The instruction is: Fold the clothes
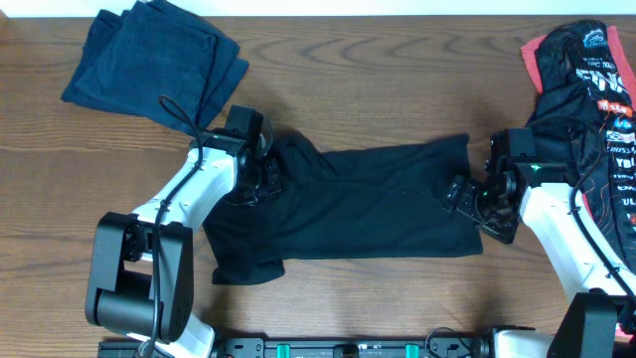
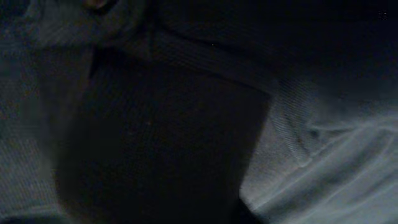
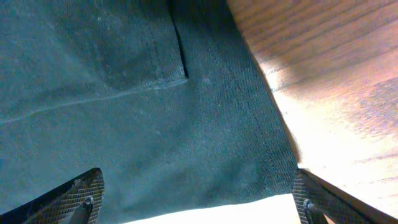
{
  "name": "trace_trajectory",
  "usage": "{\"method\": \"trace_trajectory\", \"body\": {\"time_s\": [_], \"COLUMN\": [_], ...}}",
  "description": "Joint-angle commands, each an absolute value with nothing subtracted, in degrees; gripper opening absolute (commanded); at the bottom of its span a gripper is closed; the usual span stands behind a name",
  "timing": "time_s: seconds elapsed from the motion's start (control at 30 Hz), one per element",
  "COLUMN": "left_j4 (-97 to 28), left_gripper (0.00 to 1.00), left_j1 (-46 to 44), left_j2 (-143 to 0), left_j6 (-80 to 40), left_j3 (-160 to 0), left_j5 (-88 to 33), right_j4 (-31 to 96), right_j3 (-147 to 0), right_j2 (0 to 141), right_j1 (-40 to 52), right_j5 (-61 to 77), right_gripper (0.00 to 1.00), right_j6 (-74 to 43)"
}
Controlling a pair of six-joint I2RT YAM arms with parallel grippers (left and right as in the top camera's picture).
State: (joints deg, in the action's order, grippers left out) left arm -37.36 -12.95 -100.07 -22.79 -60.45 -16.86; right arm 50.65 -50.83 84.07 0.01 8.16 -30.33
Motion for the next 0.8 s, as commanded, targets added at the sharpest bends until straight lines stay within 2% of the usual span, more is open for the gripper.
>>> {"method": "trace_trajectory", "body": {"time_s": [0.0, 0.23, 0.53, 0.77], "left_j4": [-36.7, -35.8, -22.1, -15.7], "left_gripper": [0.08, 0.06, 0.06, 0.06], "left_j1": [-12.9, -12.9, -12.5, -12.5], "left_j2": [-99.9, -99.4, -99.2, -99.2], "left_j6": [-22.5, -20.2, -20.2, -20.1], "left_j3": [-61.5, -64.1, -64.9, -64.9], "left_j5": [-17.4, -17.3, -16.8, -5.0], "right_j4": [50.1, 47.5, 44.3, 41.2], "right_j3": [-50.7, -50.5, -50.5, -49.6], "right_j2": [83.5, 83.5, 83.6, 83.6], "right_j1": [0.5, 0.5, 0.5, 0.5], "right_j5": [8.4, 8.4, 7.5, 7.0], "right_gripper": [0.95, 0.93, 0.93, 0.96], "right_j6": [-29.5, -29.5, -30.0, -30.7]}}
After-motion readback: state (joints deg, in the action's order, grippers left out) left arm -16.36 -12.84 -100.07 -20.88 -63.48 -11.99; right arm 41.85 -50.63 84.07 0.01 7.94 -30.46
